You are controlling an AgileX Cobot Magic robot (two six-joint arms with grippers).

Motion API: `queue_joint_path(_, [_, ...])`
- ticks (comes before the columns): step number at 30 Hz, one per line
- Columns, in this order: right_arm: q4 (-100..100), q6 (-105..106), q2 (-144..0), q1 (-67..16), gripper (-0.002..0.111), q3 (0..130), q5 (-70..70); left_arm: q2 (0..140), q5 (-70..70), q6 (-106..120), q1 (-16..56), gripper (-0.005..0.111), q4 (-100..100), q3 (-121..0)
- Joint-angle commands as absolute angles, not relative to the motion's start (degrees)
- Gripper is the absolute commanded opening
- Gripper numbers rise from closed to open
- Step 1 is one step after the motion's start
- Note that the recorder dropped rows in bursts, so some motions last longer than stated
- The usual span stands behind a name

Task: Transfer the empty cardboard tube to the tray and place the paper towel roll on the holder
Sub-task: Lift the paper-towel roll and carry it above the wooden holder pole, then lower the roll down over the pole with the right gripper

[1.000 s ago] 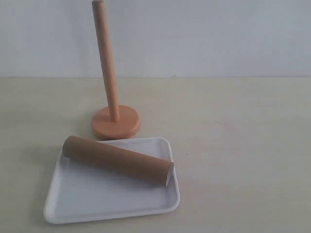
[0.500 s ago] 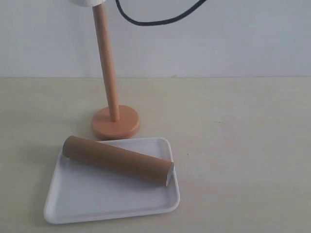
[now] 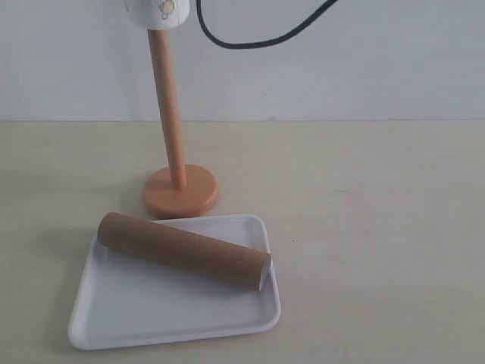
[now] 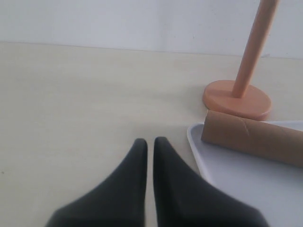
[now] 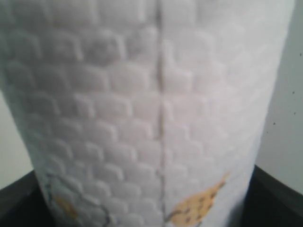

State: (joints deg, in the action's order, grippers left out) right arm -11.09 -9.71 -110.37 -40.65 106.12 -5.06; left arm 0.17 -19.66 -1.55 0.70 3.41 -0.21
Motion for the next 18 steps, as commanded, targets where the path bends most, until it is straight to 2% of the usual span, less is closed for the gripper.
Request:
queue_joint_path(1, [-11.0, -10.6, -111.2, -40.6, 0.000, 106.9, -4.8, 0.0, -19.4, -1.5, 1.2, 0.004, 3.3, 0.0])
queue_joint_path(6, [-11.0, -11.5, -111.9, -40.6, 0.000, 105.4, -3.2, 0.0, -19.4, -1.5, 1.2, 0.004, 3.3, 0.0])
queue_joint_path(18, [-9.3, -11.9, -112.1, -40.6, 0.000, 93.0, -16.9, 0.0, -19.4, -1.5, 1.2, 0.004, 3.3, 0.0])
